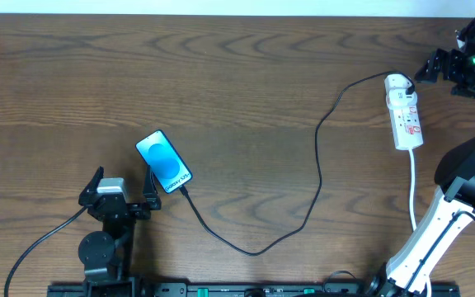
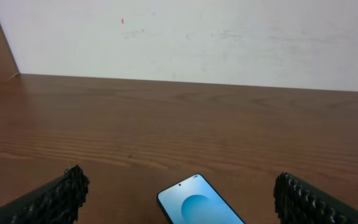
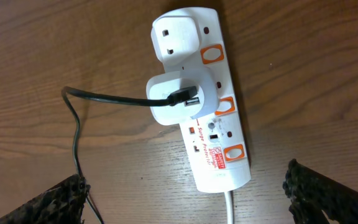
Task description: Plug charger to phone and switch on socket
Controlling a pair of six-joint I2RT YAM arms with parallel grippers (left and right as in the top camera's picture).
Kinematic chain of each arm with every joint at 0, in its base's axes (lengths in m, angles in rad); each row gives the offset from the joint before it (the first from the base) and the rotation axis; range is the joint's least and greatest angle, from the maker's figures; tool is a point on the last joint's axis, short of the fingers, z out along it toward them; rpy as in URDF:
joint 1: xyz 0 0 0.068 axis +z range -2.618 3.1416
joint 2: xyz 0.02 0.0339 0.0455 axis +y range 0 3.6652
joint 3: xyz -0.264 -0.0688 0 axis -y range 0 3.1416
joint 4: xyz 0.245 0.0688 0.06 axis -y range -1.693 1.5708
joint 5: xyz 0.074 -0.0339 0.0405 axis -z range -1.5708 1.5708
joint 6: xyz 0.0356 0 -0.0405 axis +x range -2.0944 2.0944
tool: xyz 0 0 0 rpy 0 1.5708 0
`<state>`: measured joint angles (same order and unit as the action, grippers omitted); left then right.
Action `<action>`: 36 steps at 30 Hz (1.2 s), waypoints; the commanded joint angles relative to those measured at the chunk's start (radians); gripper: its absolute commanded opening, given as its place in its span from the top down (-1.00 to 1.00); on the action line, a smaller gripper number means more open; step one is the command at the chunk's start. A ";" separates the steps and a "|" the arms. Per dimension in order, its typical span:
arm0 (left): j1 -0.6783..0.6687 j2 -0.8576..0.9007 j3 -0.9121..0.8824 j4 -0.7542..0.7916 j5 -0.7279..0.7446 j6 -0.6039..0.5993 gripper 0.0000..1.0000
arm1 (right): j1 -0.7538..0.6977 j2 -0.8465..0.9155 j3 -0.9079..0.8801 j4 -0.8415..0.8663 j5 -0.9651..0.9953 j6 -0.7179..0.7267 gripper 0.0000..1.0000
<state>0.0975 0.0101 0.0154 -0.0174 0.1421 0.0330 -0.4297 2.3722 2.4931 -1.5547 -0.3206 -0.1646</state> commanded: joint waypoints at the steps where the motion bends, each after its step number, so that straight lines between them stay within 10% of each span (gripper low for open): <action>1: 0.003 -0.006 -0.011 -0.042 0.006 -0.002 -0.96 | -0.001 -0.010 0.019 -0.001 -0.003 0.007 -0.98; 36: 0.003 -0.006 -0.011 -0.042 0.006 -0.002 -0.96 | -0.001 -0.010 0.019 0.037 0.105 0.003 -0.98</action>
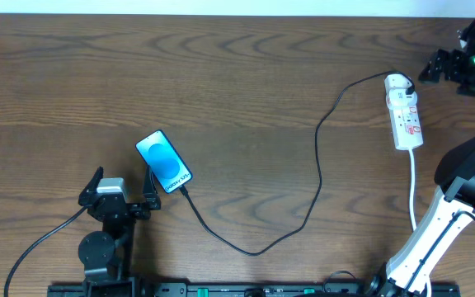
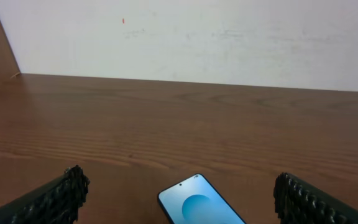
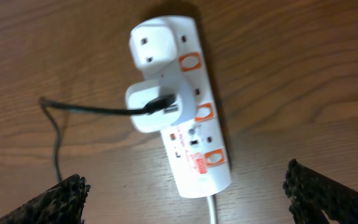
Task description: Plug charger to phone and switch on socket
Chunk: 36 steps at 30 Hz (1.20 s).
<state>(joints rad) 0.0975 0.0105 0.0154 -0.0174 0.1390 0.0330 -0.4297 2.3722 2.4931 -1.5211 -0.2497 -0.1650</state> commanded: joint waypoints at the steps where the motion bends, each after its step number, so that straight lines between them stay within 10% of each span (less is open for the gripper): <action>1: 0.003 -0.006 -0.011 -0.042 0.009 -0.002 -0.95 | -0.001 -0.010 0.019 0.003 0.035 0.003 -0.99; 20: 0.003 -0.006 -0.011 -0.042 0.009 -0.002 -0.96 | 0.079 -0.051 -0.037 0.324 -0.123 0.060 -0.99; 36: 0.003 -0.006 -0.011 -0.042 0.009 -0.002 -0.96 | 0.257 -0.497 -0.916 1.049 -0.123 0.060 -0.99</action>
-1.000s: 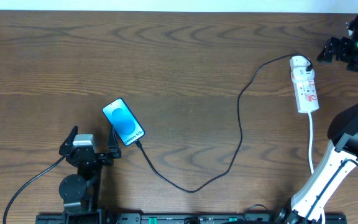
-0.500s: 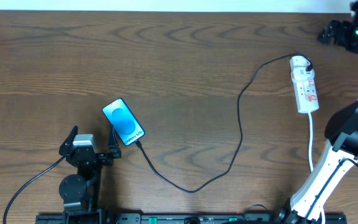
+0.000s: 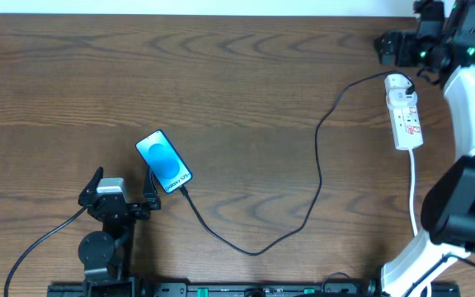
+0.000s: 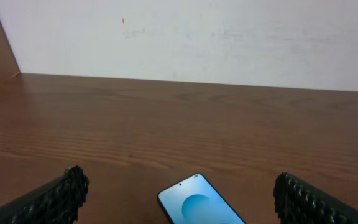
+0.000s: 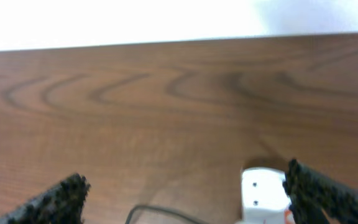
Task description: Plug charger to phone and switch on socket
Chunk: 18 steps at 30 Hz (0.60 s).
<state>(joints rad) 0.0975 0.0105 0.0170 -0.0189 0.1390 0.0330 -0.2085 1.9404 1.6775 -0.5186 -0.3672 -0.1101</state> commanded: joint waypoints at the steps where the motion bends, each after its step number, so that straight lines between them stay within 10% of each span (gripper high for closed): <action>1: 0.003 -0.006 -0.013 -0.041 0.009 -0.002 -0.96 | 0.051 -0.089 -0.143 0.085 -0.006 0.005 -0.98; 18: 0.003 -0.006 -0.013 -0.041 0.009 -0.002 -0.96 | 0.326 -0.560 -0.713 0.618 0.211 0.005 -0.99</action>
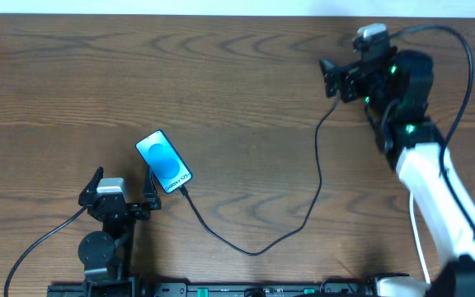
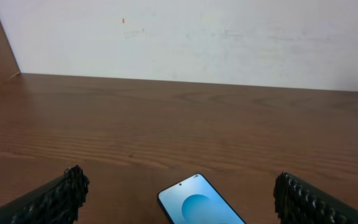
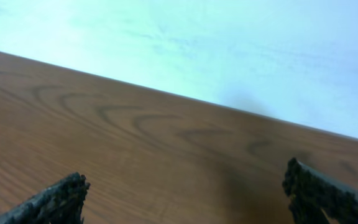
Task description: Plug charger to phone and switch on socket
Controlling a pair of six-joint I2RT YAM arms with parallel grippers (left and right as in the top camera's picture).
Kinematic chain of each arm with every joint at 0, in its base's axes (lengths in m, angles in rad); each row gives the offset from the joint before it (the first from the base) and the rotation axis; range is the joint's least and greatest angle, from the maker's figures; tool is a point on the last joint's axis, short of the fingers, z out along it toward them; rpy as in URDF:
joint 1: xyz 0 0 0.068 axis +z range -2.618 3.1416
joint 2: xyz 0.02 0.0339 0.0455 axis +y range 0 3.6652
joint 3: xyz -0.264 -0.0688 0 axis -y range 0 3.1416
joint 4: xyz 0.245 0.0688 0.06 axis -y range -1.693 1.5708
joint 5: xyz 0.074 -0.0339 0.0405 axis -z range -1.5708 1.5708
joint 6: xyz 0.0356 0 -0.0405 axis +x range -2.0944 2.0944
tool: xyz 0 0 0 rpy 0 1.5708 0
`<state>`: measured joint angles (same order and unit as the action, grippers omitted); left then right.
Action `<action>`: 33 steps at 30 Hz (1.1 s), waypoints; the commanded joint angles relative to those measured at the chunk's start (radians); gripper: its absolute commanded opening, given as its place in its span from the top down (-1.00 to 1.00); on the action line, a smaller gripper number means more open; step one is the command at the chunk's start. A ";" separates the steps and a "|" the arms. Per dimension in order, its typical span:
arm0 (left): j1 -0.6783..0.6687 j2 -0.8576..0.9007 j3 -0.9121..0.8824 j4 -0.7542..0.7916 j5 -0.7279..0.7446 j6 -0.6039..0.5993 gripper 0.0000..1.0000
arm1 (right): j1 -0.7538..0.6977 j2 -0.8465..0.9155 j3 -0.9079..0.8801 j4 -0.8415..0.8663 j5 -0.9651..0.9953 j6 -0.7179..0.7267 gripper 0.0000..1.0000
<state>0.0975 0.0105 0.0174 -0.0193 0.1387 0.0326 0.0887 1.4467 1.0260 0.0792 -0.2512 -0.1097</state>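
Observation:
The phone (image 1: 164, 162) lies face up with a lit blue screen; it also shows in the left wrist view as the phone (image 2: 201, 203). A black charger cable (image 1: 316, 177) runs from its near end, loops across the table and ends under my right arm. The socket strip is hidden beneath that arm. My left gripper (image 1: 123, 176) rests open just short of the phone, which lies between the fingers of the left gripper (image 2: 179, 190). My right gripper (image 1: 331, 77) is open at the far right, pointing left; the right gripper (image 3: 184, 183) shows only bare wood and wall.
A pale wall runs along the table's far edge (image 1: 221, 15). A black rail (image 1: 221, 290) lines the front edge. The left arm's own lead (image 1: 39, 246) trails to the front left. My right arm (image 1: 435, 181) crosses the table's right side.
My right arm has moved left from the far right corner and now covers the socket strip. The strip's end has dropped out of the right wrist view. Phone, cable and left arm are unchanged.
My open right gripper first looked down on the strip, with the charger plugged into it, then from further off. Then it was at the far edge, looking across the table. Now it is further left over the cable's far end. The left arm and phone never moved.

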 commanded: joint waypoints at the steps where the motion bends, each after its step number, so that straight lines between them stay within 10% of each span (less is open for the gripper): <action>1: 0.003 -0.006 -0.013 -0.040 0.010 -0.001 -0.96 | 0.037 -0.100 -0.092 0.041 0.103 0.005 -0.98; 33: 0.003 -0.006 -0.013 -0.040 0.010 -0.001 -0.96 | -0.095 -1.231 -1.022 0.228 0.105 0.099 -0.99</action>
<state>0.0975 0.0105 0.0174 -0.0196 0.1352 0.0326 0.0071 0.2794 0.0498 0.3187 -0.1589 -0.0597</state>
